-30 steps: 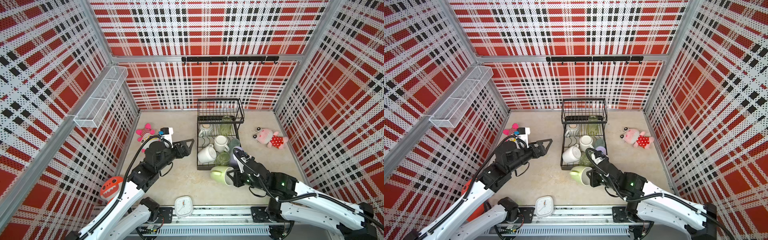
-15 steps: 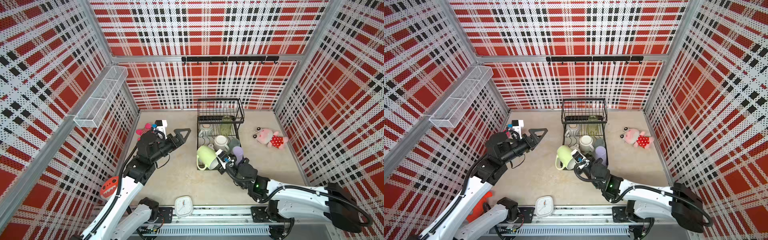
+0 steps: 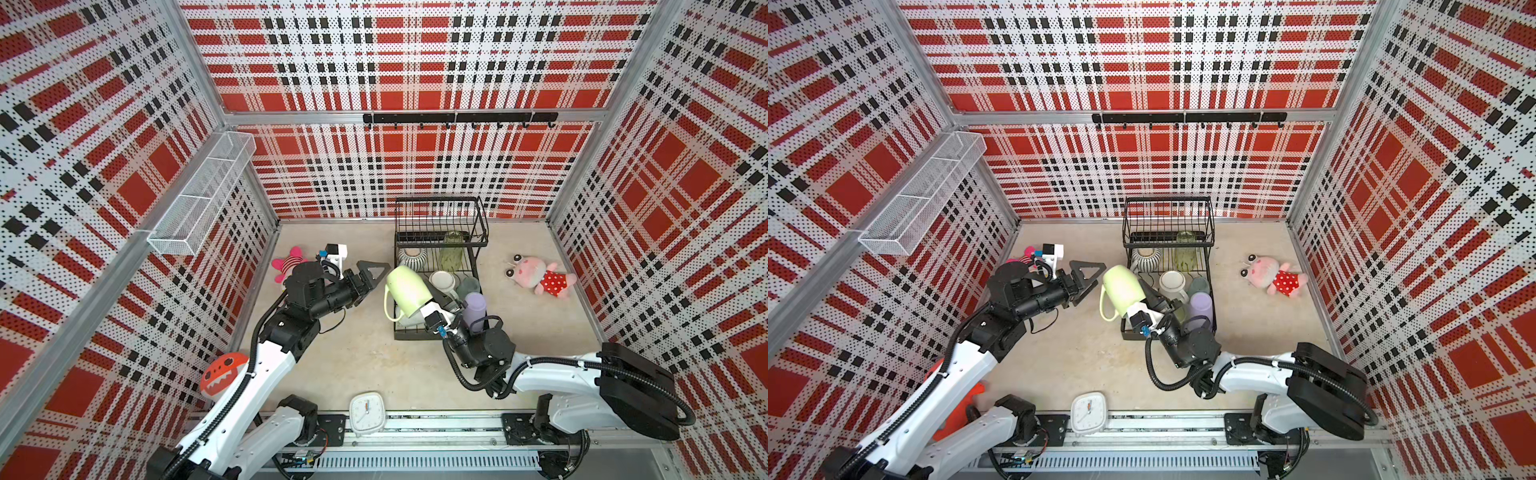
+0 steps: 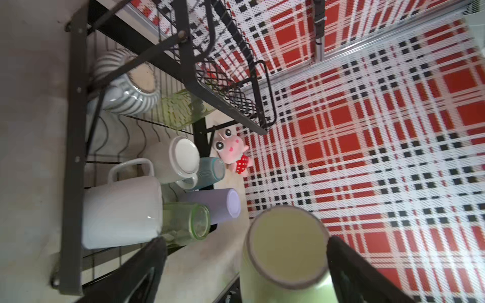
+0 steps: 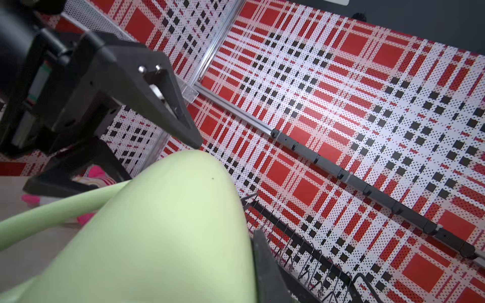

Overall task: Load cups into a dish rack
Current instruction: Place the cup upside down at the dish rack.

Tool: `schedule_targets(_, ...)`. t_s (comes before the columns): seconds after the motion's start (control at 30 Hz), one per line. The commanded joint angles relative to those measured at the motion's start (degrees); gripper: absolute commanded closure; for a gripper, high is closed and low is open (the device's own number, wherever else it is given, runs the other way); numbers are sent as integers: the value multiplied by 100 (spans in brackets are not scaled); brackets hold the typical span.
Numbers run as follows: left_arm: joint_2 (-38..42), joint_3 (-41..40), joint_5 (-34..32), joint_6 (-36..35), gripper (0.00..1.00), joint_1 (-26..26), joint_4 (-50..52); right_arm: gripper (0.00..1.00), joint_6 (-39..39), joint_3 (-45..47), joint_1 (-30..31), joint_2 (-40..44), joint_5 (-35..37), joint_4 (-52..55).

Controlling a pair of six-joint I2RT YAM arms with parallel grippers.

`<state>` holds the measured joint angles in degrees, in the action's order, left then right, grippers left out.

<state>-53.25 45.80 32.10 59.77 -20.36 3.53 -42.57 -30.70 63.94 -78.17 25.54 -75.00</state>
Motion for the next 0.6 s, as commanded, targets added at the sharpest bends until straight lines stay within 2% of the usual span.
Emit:
schedule_targets(0.0, 9, -296, 810, 456, 2, -124, -1361, 100, -129, -314, -13, -182, -288, -705)
schedule_targets(0.07, 13, -268, 865, 569, 2, -244, -1667, 100, -158, -420, -13, -329, -284, -681)
schedule_targets(0.27, 61, -291, 901, 770, 2, -135, -1923, 100, -110, -507, -9, -537, -288, -810)
schedule_targets(0.43, -46, -392, 851, 757, 0, -200, -1846, 100, -94, -614, -9, -592, -422, -759)
schedule_targets(0.57, -220, -238, 810, 472, 5, -479, -1729, 100, -112, -871, -17, -755, -619, -551)
